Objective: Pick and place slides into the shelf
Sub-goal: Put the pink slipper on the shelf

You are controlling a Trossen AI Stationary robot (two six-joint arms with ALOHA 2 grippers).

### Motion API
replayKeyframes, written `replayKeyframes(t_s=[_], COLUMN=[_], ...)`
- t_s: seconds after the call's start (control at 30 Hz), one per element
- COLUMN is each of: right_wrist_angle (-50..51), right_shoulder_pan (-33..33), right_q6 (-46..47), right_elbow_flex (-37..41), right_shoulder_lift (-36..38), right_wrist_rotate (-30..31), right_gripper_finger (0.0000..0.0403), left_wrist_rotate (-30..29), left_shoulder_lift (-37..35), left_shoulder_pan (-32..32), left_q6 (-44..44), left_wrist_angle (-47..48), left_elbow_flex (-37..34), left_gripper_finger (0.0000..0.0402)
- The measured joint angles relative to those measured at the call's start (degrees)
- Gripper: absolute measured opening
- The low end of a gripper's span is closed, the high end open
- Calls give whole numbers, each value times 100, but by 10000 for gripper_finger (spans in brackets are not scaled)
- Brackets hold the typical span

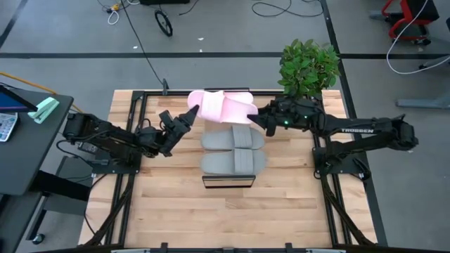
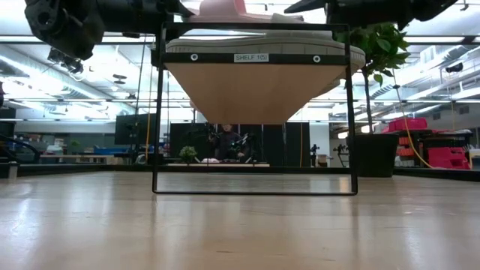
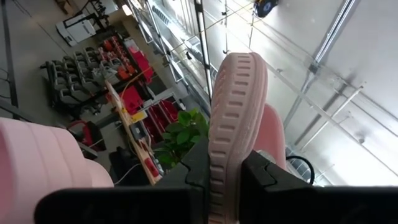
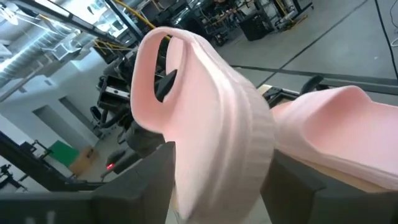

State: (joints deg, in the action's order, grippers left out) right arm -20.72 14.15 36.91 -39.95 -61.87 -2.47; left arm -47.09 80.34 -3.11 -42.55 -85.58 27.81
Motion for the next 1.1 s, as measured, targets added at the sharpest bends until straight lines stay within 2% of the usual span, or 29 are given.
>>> replayKeyframes(t_s=[0.23,0.57,0.83,1.1], right_wrist_angle=[83,144,279,502], right_shoulder_pan=[0,69,329,707], right_q6=[28,16,220,814], right_elbow_flex=[-40,-40,-40,-40], right_shoulder_lift=[-126,-73,-70,-66], right_wrist_rotate=[13,113,-242,-875], right_gripper_finger=[176,63,63,62], left_wrist_rotate=[2,19,87,78], left_shoulder_lift=[0,0,-4,-7], left_shoulder_pan=[-3,-3,-186,-423], left_q6=[129,339,1162,2327], left_wrist_angle=[-4,-10,-27,-37], left_elbow_flex=[0,0,0,0], left_gripper_finger=[44,48,103,120])
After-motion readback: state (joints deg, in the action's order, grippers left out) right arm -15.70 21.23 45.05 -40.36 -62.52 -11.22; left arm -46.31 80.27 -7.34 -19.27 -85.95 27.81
